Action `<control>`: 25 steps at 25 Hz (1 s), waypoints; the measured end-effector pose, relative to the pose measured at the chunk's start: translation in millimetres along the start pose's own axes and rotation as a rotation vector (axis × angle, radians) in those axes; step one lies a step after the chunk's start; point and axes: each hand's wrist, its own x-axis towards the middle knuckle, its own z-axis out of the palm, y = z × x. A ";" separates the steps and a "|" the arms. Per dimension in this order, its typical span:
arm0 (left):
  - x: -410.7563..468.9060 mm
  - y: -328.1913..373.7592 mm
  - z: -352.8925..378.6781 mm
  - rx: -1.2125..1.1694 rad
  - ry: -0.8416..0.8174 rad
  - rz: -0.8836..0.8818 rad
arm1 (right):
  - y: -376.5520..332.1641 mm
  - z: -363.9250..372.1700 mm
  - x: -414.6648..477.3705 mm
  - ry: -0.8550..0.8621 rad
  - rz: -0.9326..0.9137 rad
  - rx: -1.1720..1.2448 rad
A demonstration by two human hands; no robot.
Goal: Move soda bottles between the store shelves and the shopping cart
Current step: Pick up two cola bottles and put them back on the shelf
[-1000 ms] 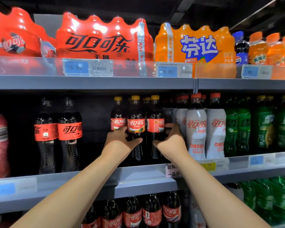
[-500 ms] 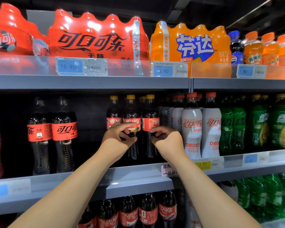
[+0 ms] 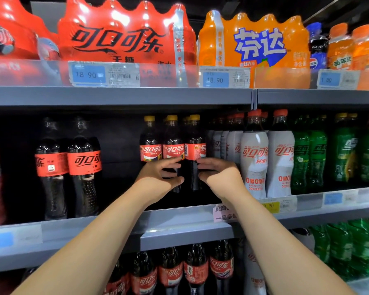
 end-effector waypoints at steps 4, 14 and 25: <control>1.9 -3.1 0.4 0.024 -0.080 -0.040 | 3.1 3.2 1.4 -0.020 0.002 -0.014; -4.4 4.9 -2.9 0.128 0.002 -0.012 | 4.2 0.8 -1.4 0.001 -0.105 -0.047; -6.7 3.2 2.3 0.281 0.151 0.075 | -3.0 3.7 -13.8 -0.004 -0.247 -0.270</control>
